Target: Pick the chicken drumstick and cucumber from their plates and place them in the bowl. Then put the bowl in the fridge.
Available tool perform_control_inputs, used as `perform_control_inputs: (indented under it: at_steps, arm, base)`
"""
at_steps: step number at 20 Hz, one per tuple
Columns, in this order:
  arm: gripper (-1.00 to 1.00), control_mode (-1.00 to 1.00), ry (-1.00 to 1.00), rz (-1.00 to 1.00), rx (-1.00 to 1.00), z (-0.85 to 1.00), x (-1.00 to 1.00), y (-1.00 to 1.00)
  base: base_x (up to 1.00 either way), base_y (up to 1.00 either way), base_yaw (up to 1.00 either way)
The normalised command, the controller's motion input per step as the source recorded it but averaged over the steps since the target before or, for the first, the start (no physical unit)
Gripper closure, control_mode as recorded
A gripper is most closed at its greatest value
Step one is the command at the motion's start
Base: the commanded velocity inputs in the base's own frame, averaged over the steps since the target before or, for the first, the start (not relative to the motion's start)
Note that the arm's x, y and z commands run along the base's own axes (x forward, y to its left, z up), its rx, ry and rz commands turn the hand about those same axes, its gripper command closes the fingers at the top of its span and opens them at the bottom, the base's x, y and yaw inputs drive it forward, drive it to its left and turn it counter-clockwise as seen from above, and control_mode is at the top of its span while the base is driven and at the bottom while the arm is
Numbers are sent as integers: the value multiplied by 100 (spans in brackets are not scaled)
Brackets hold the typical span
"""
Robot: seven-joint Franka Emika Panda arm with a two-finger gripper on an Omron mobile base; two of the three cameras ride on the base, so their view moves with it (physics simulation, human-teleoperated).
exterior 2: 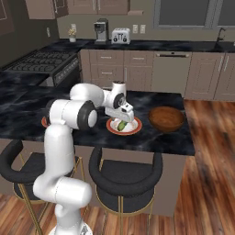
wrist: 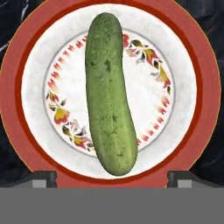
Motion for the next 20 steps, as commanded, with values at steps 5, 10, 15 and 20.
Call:
perform_control_inputs:
  at_steps: [5,10,15,20]
  arm:
    - [-100,-100,0,5,0,-28,27,-6]
    - [-100,-100,0,5,0,-21,29,-5]
    - [100,-100,0,6,0,-24,25,-3]
    - [100,-100,0,6,0,-29,26,-4]
  base:
    - [0,0,0]
    - [0,0,0]
    - [0,0,0]
    - [0,0,0]
